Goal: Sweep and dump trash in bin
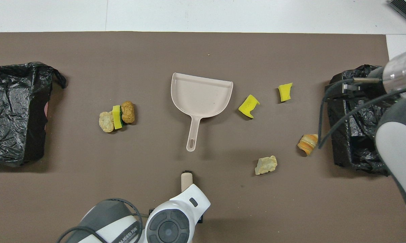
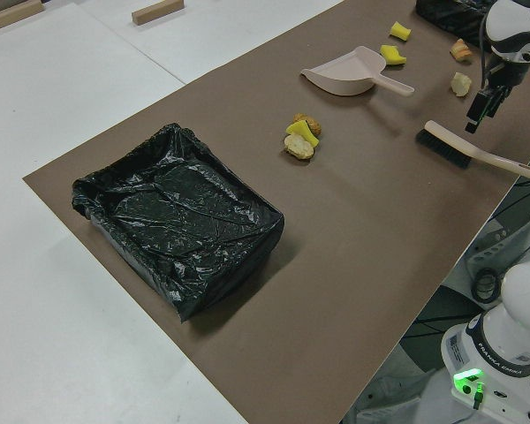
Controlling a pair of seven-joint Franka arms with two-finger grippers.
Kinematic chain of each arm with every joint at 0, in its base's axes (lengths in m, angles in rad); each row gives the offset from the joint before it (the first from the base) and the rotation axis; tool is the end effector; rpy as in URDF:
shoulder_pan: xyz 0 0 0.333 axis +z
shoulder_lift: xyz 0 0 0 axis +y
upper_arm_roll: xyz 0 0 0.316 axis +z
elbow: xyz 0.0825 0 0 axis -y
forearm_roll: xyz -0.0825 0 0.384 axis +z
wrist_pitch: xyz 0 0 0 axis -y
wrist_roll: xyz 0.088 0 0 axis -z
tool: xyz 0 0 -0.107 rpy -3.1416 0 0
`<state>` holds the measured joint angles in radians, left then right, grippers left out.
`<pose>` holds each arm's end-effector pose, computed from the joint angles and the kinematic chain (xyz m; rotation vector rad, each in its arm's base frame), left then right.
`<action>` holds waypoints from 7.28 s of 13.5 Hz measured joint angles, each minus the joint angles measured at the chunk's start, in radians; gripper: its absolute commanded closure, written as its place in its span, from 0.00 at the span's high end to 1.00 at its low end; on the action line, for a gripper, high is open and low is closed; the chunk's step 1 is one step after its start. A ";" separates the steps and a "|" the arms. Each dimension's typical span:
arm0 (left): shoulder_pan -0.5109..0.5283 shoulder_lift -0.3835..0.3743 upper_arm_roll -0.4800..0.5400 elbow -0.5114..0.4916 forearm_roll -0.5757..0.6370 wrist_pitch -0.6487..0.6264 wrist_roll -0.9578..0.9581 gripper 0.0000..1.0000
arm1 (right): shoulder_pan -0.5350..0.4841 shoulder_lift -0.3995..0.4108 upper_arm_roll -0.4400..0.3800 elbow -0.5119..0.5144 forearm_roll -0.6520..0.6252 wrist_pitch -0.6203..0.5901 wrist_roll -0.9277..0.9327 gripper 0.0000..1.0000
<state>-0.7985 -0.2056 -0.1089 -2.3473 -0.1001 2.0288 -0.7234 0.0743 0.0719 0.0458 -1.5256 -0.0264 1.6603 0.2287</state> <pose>0.2781 -0.3659 0.4044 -3.0910 0.2029 0.1940 0.5818 0.0666 0.6133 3.1236 -0.1677 0.1031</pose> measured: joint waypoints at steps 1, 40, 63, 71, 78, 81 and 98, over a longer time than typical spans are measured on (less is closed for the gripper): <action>-0.024 0.001 0.001 -0.032 0.000 0.032 -0.023 1.00 | 0.009 0.023 0.002 0.007 0.000 0.017 0.022 1.00; 0.529 -0.160 0.049 0.024 0.042 -0.165 0.518 0.00 | 0.503 0.484 0.007 0.060 -0.029 0.345 0.531 0.99; 0.870 0.291 0.035 0.240 0.127 -0.042 0.581 0.00 | 0.396 0.365 0.006 -0.009 0.009 0.390 -0.390 0.00; 0.850 0.283 0.018 0.265 0.059 -0.048 0.527 0.00 | 0.305 0.364 0.005 -0.027 0.009 0.388 -0.952 0.00; 0.820 0.288 0.019 0.240 0.057 -0.005 0.362 0.00 | 0.293 0.390 0.008 -0.028 -0.049 0.402 -1.149 0.00; 0.702 0.290 0.012 0.210 0.055 0.018 0.324 0.00 | 0.323 0.401 0.009 -0.026 -0.162 0.396 -1.157 0.00; 0.378 0.322 0.005 0.217 -0.106 0.147 0.355 0.00 | 0.390 0.406 0.009 -0.015 -0.236 0.367 -1.160 0.00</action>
<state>-0.4202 0.1165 -0.1035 -2.1299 -0.2058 2.1758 -0.3689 0.4642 0.4782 0.0552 -1.5405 -0.2626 2.0272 -0.9318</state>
